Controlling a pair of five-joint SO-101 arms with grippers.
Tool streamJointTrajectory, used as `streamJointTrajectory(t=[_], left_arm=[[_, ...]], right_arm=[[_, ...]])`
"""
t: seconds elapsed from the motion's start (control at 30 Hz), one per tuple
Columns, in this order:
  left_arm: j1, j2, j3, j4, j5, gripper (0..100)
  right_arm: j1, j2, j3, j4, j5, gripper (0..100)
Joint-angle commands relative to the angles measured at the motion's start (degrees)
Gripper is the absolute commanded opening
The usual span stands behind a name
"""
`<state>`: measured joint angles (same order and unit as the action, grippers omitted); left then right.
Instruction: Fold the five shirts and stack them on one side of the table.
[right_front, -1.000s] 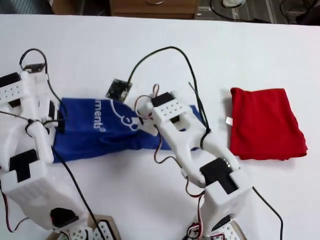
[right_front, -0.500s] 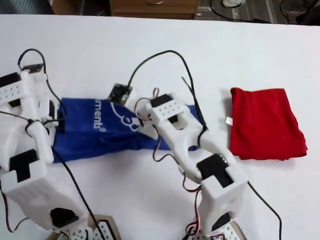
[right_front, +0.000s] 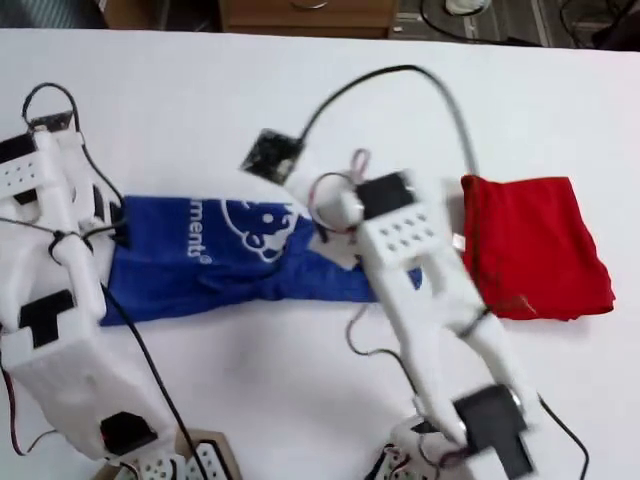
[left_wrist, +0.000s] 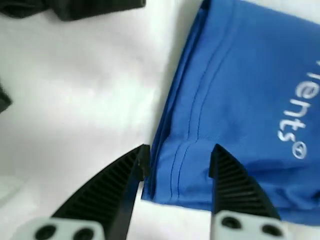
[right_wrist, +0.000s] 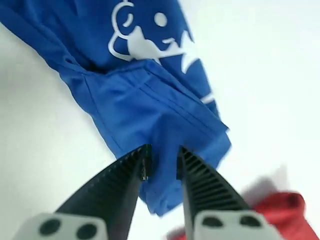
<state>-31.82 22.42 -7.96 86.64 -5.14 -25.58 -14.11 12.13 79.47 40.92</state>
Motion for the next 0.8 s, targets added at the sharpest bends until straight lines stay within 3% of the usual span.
streamJointTrajectory(t=[0.0,0.33,0.63,0.77], left_arm=[[-0.53,3.96,-1.80,-2.99,-0.88,22],[-0.26,19.08,-15.52,0.79,-2.46,22],[2.81,30.51,-30.37,15.12,-4.57,22],[5.89,32.35,-30.29,15.56,-4.66,12]], right_arm=[[3.30,-10.95,-2.37,4.35,0.00,9.7],[9.54,-23.69,8.70,6.90,0.00,9.4],[12.18,-32.57,24.88,0.31,0.00,8.3],[12.35,-36.00,25.49,-0.40,-0.35,8.3]])
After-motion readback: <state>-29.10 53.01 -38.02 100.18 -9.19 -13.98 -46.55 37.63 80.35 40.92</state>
